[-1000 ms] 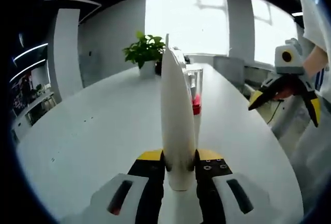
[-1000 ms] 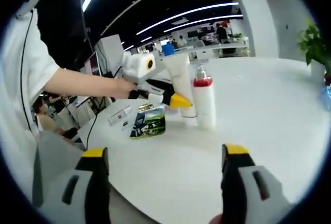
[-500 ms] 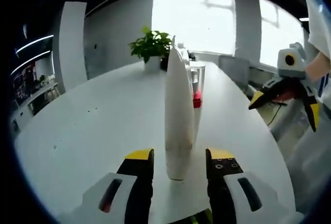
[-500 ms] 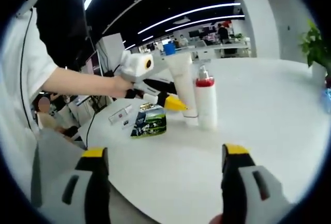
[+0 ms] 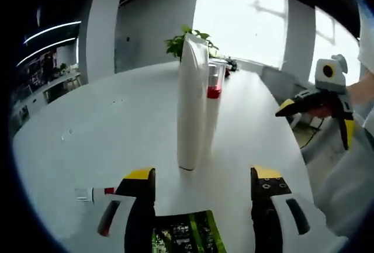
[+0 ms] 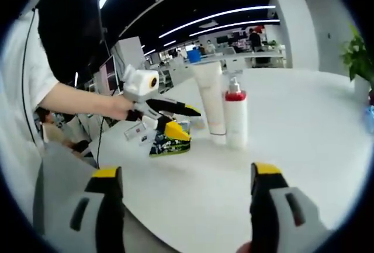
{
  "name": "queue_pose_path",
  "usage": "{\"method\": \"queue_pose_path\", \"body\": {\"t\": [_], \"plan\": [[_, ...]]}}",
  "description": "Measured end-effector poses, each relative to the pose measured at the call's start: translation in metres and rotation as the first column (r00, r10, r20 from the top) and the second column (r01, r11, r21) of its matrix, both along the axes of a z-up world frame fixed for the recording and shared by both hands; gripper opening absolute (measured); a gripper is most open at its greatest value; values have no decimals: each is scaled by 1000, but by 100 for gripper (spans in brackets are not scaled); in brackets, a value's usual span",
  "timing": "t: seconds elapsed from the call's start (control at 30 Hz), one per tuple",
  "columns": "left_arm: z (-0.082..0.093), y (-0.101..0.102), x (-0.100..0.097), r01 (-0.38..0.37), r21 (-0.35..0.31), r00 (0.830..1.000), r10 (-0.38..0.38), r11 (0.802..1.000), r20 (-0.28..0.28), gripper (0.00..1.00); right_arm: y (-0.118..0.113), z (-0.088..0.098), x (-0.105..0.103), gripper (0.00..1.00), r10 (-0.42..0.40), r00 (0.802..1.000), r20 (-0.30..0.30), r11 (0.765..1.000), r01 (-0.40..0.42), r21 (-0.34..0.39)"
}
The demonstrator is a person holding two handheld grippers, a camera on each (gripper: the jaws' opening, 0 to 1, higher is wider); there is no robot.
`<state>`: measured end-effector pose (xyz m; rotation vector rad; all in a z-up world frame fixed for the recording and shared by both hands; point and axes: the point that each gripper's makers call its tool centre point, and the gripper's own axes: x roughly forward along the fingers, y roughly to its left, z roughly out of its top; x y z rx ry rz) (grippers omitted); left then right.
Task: Arrange the skincare products in the storage area until every visible bottle or jar stands upright without overlapping.
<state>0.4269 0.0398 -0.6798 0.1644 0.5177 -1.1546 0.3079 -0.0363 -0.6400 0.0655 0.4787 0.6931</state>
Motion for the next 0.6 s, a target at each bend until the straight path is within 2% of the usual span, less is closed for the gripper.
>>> {"method": "queue_pose_path", "body": {"t": [0.33, 0.6], "plan": [[-3, 30, -28, -97, 12, 995, 98, 995, -35, 73, 6, 8, 0, 91, 16, 1000, 23, 1000, -16, -4], [-4, 46, -48, -155, 29, 986, 157, 987, -64, 78, 5, 11, -4, 91, 17, 999, 31, 1000, -17, -8]]}}
